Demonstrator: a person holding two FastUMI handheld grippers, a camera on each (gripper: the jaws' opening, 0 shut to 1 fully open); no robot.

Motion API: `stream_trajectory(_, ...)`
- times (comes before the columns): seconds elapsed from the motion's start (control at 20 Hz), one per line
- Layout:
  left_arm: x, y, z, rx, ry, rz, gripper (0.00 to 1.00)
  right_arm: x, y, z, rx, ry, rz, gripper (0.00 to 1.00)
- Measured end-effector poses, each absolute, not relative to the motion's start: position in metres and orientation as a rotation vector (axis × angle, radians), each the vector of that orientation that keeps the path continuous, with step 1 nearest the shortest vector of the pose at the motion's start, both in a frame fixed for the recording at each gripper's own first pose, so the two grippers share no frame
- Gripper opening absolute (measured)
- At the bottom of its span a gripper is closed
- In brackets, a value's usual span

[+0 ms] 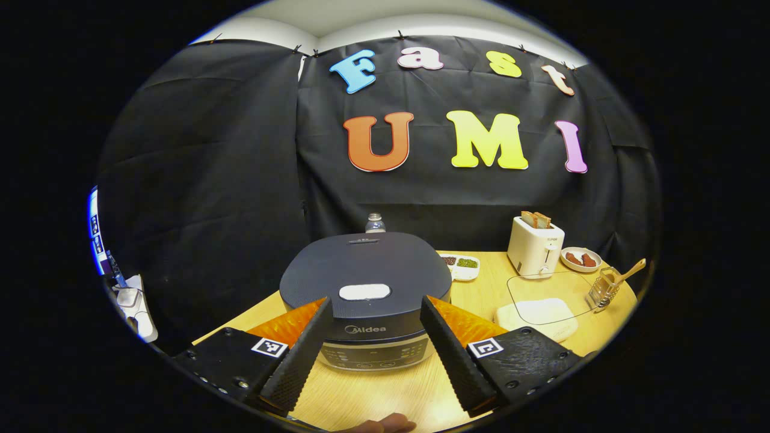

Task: Close the left gripper, press the button to open the rice cooker; take a wooden spoon from the chopstick holder with the right hand, scoop a spoonful of rice and pour it into the rice cooker, then put the wooden spoon back into the chopstick holder.

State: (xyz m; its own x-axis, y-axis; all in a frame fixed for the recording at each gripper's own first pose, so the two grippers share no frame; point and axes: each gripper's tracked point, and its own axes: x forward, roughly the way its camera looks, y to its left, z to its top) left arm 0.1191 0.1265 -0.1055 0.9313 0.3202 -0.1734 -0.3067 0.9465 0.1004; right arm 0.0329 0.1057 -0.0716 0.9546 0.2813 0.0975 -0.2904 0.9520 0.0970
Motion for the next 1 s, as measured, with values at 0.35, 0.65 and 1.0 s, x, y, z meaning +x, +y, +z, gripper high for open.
stream_trajectory(0.35,0.088,0.109,-0.069,0.154,0.108,0.357,0.95,0.033,0.099,-0.068,0.026,-0.072,0.22,0.94)
stream_trajectory(0.65,0.058,0.074,-0.047,0.115,0.061,0.292,0.95,0.015,0.094,-0.056,-0.022,-0.056,0.154,1.0)
stream_trajectory(1.0,0.045,0.015,-0.061,0.058,0.027,0.154,0.96,-0.007,0.088,-0.043,-0.061,-0.054,0.106,1.0)
